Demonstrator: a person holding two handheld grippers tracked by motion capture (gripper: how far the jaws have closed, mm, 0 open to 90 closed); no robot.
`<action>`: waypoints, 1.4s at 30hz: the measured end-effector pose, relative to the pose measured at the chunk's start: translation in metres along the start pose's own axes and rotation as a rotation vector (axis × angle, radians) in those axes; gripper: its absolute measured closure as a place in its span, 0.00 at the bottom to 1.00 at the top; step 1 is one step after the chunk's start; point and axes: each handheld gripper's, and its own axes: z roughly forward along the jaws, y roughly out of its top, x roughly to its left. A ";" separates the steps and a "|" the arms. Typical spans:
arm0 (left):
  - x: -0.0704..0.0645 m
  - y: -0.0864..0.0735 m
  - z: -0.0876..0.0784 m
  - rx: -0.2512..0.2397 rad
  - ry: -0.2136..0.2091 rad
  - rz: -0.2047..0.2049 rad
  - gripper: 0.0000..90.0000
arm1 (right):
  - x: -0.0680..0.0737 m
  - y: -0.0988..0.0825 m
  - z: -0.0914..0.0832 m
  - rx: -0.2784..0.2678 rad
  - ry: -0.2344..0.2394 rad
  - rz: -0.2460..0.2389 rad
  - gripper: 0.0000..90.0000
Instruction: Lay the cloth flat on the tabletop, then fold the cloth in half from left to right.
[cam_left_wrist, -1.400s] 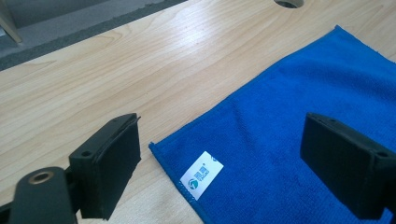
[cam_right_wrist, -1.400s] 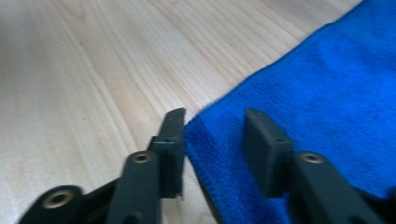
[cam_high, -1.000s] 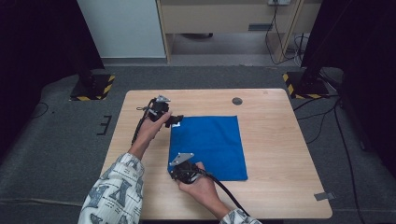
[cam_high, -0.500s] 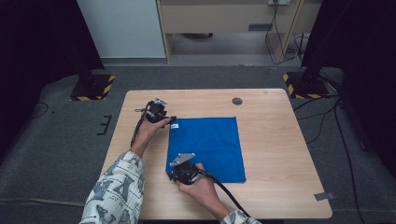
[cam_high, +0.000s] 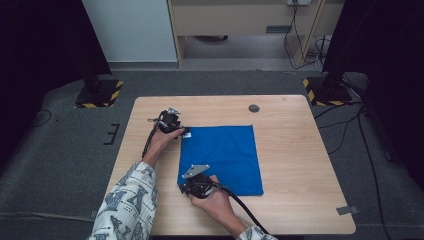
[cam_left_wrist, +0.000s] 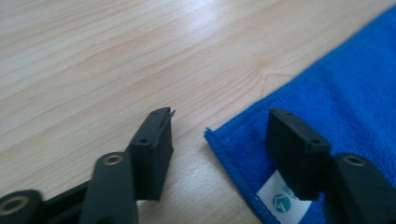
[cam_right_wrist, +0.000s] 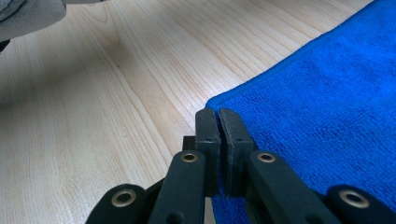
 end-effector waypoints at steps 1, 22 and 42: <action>-0.003 0.001 -0.001 0.005 -0.015 0.006 0.58 | 0.000 0.000 0.000 -0.001 0.000 0.001 0.97; -0.015 0.021 -0.028 -0.048 -0.025 -0.025 0.98 | 0.003 0.002 -0.009 -0.032 -0.017 -0.011 0.97; -0.010 0.026 -0.047 -0.059 -0.042 -0.041 0.98 | 0.009 0.010 -0.018 -0.057 -0.018 -0.016 0.97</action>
